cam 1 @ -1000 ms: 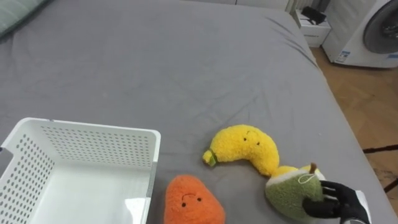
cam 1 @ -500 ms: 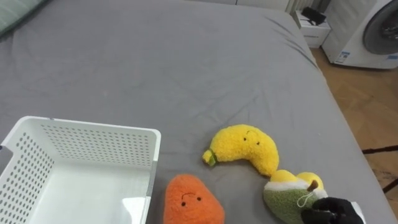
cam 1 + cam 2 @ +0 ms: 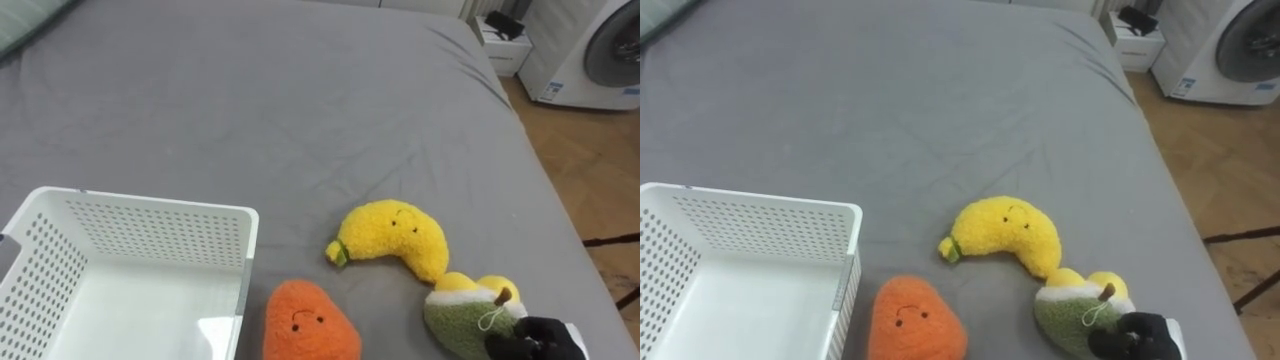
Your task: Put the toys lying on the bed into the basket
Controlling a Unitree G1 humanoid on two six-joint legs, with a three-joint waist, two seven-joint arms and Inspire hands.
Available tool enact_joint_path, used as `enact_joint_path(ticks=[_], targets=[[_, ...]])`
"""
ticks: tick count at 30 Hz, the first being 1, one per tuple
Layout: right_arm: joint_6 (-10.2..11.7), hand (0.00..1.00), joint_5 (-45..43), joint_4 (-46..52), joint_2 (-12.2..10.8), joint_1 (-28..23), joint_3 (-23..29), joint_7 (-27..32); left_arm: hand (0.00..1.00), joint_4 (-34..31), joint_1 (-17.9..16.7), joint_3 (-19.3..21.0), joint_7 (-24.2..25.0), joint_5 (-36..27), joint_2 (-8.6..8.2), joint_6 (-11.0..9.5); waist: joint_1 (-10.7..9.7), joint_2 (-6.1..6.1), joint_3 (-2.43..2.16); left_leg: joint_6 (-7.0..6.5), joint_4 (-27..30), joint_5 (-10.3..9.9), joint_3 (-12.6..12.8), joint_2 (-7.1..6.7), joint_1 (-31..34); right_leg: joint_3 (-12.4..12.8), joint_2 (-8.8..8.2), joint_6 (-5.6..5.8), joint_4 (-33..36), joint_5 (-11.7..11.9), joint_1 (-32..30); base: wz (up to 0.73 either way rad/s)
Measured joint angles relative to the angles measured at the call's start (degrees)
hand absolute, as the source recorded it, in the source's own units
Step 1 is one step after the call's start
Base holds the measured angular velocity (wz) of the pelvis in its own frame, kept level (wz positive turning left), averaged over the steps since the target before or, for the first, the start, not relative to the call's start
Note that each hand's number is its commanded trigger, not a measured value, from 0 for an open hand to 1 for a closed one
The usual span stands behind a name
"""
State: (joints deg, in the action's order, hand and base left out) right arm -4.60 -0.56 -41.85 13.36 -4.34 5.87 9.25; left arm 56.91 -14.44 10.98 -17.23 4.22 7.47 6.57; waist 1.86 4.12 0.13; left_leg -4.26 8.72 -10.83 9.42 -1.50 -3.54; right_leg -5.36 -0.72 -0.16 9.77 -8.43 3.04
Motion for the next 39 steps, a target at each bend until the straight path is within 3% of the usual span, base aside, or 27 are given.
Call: enact_joint_path(ticks=[7, 14, 21, 24, 33, 39], targets=[[-1.3, 1.00, -1.4, 18.6, 0.0, -2.0, 0.0, 0.1, 0.00, 0.0, 0.7, 0.3, 0.0, 0.4, 0.14, 0.5, -0.4, 0.14, 0.08, 0.00, -0.1, 0.0, 0.1, 0.01, 0.0, 0.3, 0.03, 0.01, -0.1, 0.0, -0.3, 0.00], [-2.4, 1.00, -1.4, 31.2, 0.0, -1.9, 0.1, -1.6, 0.00, 0.1, 0.7, 0.3, 0.0, 0.4, 0.13, 0.6, -1.0, 0.71, -0.17, -0.03, -0.1, 0.1, 0.2, 0.02, 0.0, 0.2, 0.02, 0.00, -0.1, 0.0, -0.2, 0.00], [-3.3, 1.00, -2.3, 37.3, 0.8, -1.3, 0.5, -4.5, 0.00, 0.5, 0.3, 0.5, 0.2, 0.0, -0.04, 0.6, -1.5, 0.50, -0.37, -0.03, -0.2, 0.0, 1.4, 0.19, 0.0, 1.0, 0.08, -0.01, 0.1, 0.0, -0.8, -0.09], [-3.9, 1.00, -3.5, 41.7, 2.5, -1.3, 0.6, -5.8, 0.00, 0.5, -0.2, 1.9, 0.4, 0.1, -0.08, 0.8, -2.1, 0.35, -0.49, -0.01, -0.2, 0.1, 1.5, 0.21, 0.0, 1.4, 0.13, -0.03, 0.2, 0.0, -0.9, -0.02], [-5.0, 1.00, -4.3, 47.4, 3.3, -1.2, 2.2, -8.3, 0.00, 0.5, 0.7, 2.2, 0.4, -0.1, 0.08, 0.8, -1.2, 1.56, -0.26, 0.01, -0.3, 0.1, 1.4, 0.25, 0.0, 1.3, 0.18, -0.05, 0.3, 0.0, -0.6, 0.00], [-5.9, 1.00, -6.2, 52.0, 3.3, -0.8, 1.2, -9.6, 0.00, 0.5, 1.5, 2.1, 0.4, 0.2, -0.02, 0.8, 0.6, 1.82, -0.15, 0.00, -0.2, 0.1, 1.3, 0.21, 0.4, 0.7, 0.17, -0.06, 0.2, 0.1, -1.0, 0.01]])
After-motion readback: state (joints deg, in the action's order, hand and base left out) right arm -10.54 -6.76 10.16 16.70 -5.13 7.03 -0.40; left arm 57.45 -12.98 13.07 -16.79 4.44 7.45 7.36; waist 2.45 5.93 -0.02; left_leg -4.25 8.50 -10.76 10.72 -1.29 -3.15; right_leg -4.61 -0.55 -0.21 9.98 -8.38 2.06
